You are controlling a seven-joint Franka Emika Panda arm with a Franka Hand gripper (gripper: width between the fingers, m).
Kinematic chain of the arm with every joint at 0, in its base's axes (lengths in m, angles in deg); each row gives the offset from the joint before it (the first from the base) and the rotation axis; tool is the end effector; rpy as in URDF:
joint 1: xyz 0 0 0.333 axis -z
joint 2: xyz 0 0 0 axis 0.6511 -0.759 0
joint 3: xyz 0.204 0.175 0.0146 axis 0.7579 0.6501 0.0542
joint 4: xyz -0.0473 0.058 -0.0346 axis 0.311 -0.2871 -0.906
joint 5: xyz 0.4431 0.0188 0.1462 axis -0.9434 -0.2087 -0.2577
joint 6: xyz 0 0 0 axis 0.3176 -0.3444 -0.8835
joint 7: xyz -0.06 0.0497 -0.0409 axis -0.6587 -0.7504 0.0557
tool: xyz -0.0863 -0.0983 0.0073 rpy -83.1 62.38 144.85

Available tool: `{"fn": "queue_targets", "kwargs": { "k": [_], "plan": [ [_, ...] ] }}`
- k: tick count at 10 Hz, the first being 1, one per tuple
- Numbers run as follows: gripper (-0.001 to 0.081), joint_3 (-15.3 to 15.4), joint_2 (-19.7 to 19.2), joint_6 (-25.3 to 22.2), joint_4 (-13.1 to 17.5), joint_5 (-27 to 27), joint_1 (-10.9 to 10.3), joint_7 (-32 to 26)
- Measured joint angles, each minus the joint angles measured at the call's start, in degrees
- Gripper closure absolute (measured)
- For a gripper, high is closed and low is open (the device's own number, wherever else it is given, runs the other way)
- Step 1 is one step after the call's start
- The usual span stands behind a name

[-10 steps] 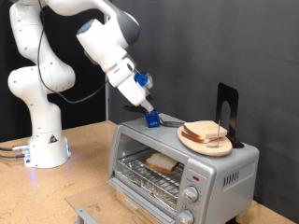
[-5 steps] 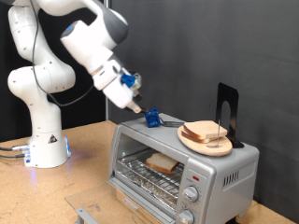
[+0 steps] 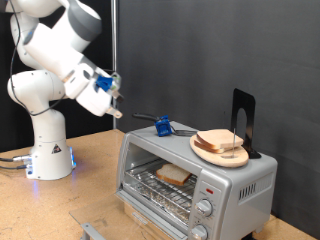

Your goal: Make a piece of toast with the oven

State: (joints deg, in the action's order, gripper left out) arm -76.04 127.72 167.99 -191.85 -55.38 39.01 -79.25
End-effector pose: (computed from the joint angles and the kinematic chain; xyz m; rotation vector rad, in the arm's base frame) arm 0.4378 -0.0103 0.3235 -2.3420 -0.1184 -0.5424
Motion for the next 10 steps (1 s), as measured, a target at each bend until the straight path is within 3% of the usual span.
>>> {"fn": "queue_targets", "kwargs": {
  "k": [3,4,7,10],
  "plan": [
    [-0.0002,-2.58,4.06,-4.13,-1.09,6.18,6.28,-0.07],
    [-0.0002,-2.49,3.88,-4.13,-0.84,6.08,6.07,-0.06],
    [-0.0002,-0.16,1.49,-3.45,-0.27,2.38,6.49,18.52],
    [-0.0002,1.32,-3.51,2.73,-0.21,-0.27,8.41,34.36]
  ]
}}
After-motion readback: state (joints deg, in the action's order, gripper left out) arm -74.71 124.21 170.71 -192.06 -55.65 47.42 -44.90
